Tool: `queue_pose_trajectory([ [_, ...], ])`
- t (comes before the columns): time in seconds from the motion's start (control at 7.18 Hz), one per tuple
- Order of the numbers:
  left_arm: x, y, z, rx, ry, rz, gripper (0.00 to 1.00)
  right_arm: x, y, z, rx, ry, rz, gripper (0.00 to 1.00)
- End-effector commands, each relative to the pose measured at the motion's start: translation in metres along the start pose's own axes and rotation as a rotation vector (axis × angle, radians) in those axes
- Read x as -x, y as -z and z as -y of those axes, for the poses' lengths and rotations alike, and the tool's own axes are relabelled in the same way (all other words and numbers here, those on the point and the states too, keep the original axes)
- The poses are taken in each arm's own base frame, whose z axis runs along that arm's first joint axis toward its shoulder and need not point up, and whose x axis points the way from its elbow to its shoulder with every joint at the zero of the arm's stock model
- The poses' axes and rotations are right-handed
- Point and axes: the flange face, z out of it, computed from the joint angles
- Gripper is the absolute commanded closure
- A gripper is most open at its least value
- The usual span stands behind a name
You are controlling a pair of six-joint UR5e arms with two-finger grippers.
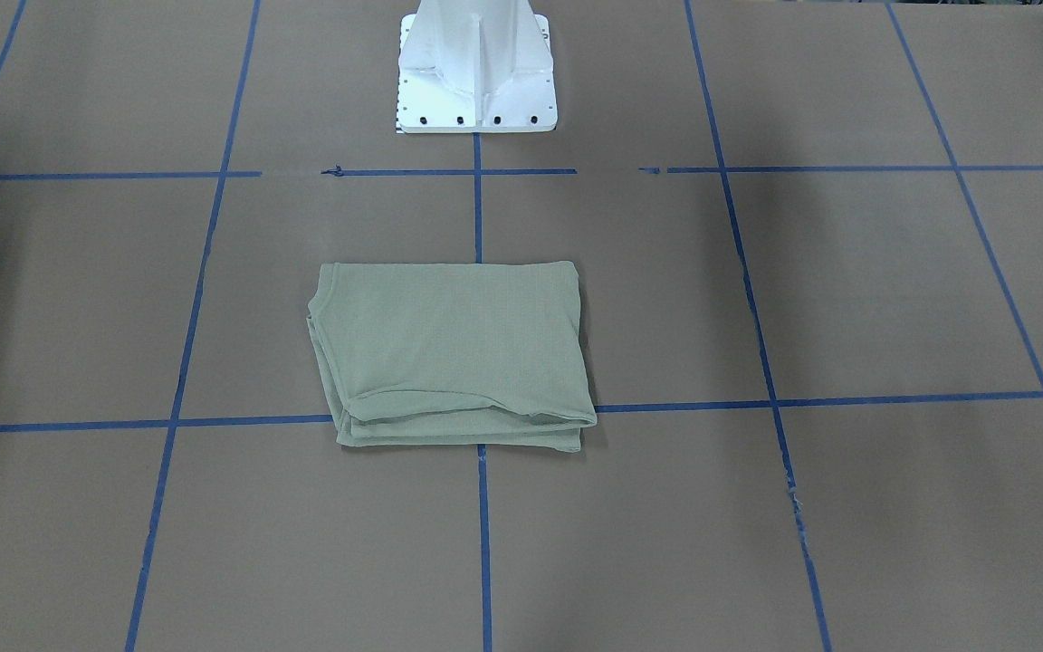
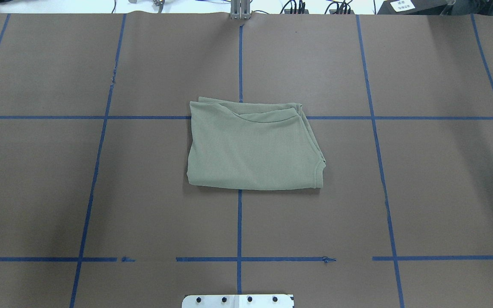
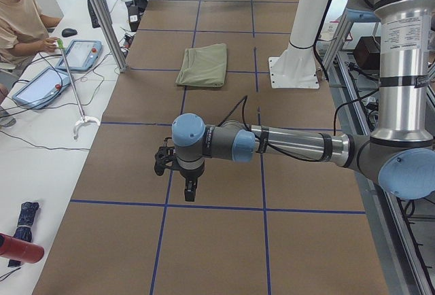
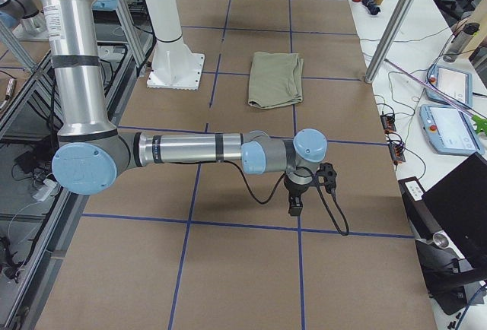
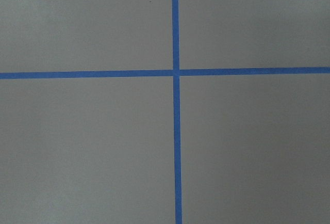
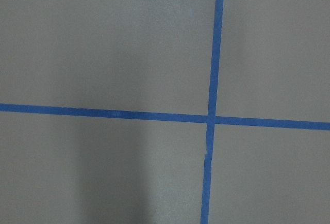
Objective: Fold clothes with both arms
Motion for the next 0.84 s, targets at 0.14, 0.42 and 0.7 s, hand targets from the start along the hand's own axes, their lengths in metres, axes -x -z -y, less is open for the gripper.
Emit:
queue_pose_trajectory([
  [0.14, 0.01, -0.012, -0.003, 0.031, -0.057, 0.005, 0.0, -0.001, -0.001, -0.001, 0.002, -0.001, -0.001, 0.0],
  [0.42, 0.011, -0.015, 0.005, 0.036, -0.051, 0.0, 0.0, -0.003, -0.003, -0.004, 0.005, -0.003, -0.001, 0.0],
  [0.7, 0.008, -0.012, 0.008, 0.032, -0.055, 0.0, 0.0, -0.004, -0.002, -0.007, 0.002, 0.0, -0.004, 0.0],
])
